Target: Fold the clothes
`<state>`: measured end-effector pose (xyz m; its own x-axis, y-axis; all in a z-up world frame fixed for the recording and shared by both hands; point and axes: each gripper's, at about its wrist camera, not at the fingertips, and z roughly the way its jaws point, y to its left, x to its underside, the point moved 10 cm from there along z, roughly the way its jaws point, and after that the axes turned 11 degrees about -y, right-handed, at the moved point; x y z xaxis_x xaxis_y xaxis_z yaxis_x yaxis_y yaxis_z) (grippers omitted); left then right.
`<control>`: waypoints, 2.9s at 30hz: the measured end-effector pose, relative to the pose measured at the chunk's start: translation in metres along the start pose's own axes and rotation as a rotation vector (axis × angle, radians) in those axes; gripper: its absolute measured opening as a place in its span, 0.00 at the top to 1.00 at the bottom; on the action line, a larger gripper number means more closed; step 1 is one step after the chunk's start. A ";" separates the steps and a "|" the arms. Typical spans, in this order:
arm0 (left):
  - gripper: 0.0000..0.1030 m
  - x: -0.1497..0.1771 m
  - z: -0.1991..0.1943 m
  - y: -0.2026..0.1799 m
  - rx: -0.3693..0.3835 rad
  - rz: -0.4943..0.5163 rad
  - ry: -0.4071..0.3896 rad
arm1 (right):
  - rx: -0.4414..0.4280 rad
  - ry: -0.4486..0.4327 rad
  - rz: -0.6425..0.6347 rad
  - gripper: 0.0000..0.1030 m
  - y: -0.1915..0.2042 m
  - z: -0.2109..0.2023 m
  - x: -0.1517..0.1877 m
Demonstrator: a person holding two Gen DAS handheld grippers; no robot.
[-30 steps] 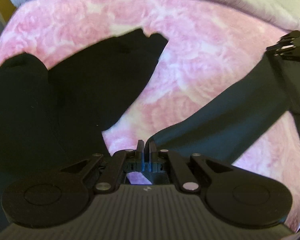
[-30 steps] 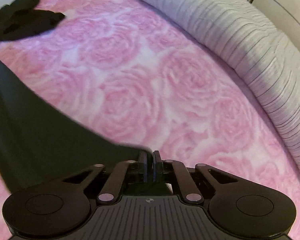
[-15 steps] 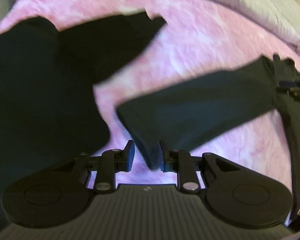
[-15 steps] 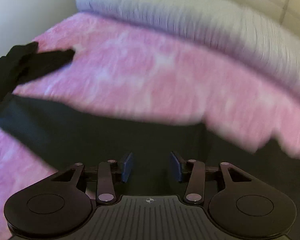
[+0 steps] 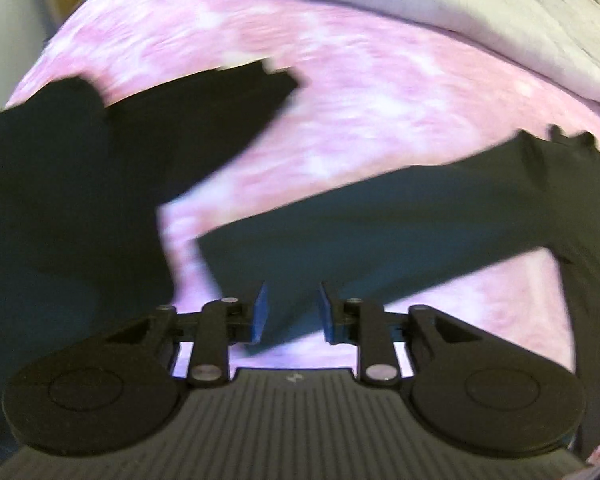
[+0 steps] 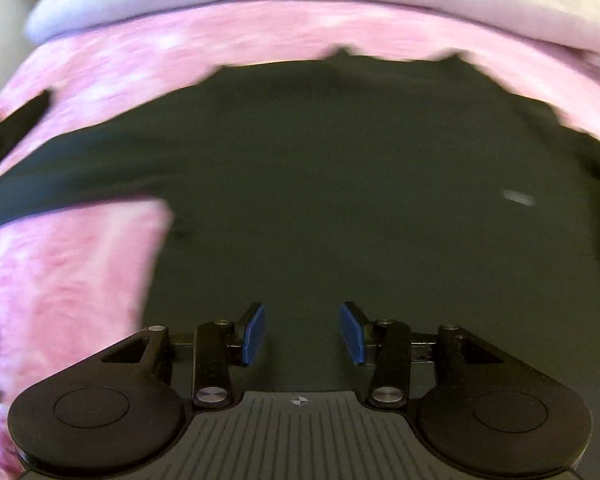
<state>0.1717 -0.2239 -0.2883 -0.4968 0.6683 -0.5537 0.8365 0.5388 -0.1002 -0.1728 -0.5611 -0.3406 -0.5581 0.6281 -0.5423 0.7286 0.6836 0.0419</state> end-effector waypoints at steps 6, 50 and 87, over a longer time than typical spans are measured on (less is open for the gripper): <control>0.75 -0.004 0.009 -0.155 0.141 0.139 0.014 | 0.221 -0.055 -0.095 0.53 -0.146 -0.035 0.003; 0.70 -0.068 0.250 -0.859 0.500 0.735 0.022 | 0.481 -0.233 0.105 0.91 -0.630 -0.121 -0.016; 0.60 -0.143 0.259 -0.457 0.261 0.297 -0.068 | -0.423 -0.234 -0.496 0.43 -0.215 0.088 -0.155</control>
<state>-0.0797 -0.6982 -0.3777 -0.2150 0.7349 -0.6432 0.9765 0.1727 -0.1291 -0.2079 -0.8379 -0.3391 -0.6502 0.1397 -0.7468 0.1658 0.9853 0.0400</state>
